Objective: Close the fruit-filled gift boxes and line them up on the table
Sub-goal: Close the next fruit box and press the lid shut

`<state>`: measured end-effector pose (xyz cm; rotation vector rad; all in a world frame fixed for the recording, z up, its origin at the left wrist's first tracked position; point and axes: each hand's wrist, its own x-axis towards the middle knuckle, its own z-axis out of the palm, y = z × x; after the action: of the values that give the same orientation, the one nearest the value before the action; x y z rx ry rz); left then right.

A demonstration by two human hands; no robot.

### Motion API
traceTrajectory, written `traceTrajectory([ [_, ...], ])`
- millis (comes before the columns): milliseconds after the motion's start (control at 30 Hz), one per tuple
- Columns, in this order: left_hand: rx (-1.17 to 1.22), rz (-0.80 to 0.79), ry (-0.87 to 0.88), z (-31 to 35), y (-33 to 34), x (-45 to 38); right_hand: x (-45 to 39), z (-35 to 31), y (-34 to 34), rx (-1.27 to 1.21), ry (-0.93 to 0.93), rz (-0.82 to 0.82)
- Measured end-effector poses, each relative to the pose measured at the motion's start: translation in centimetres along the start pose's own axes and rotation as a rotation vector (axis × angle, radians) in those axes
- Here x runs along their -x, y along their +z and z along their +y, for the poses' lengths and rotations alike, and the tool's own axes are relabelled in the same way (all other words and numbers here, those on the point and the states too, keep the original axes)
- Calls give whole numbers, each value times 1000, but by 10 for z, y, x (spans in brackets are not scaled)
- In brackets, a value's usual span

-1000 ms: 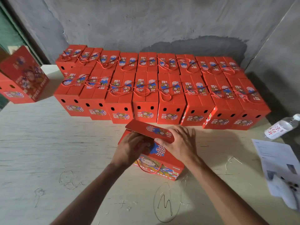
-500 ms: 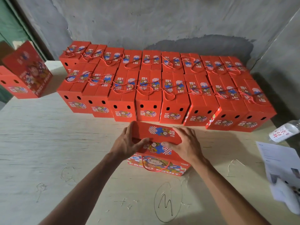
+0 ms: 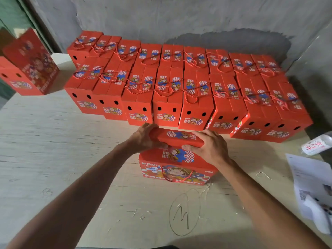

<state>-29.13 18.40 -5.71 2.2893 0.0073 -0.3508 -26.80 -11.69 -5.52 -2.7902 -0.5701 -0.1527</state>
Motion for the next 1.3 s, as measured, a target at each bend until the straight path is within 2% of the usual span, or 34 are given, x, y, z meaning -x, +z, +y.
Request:
traceTrajectory([
  [100,22,-29,-23,1,-6,-10,-5,-1,0,62,10,-9],
  [233,-94,-84,6,-6,-8,-17,-8,4,0,112,-46,-52],
  [400,-260,-88,41,-10,-9,-20,-2,13,-1,-152,-87,-129],
  [467,-307,-105,66,-10,-9,-18,1,13,-2,-183,-103,-146],
  [667,-409,-156,105,-4,-12,-12,-2,10,-11,83,-178,-236],
  [900,-750,-103,327,-6,-10,3,12,12,-5,261,-241,-226],
  [1000,-850,-37,421,-6,-12,4,14,12,-6,225,-243,-264],
  [1167,-864,-73,477,-7,-15,0,18,21,-10,47,-217,-315],
  [1300,-942,-42,582,-13,-15,-1,24,22,-19,-205,-182,-115],
])
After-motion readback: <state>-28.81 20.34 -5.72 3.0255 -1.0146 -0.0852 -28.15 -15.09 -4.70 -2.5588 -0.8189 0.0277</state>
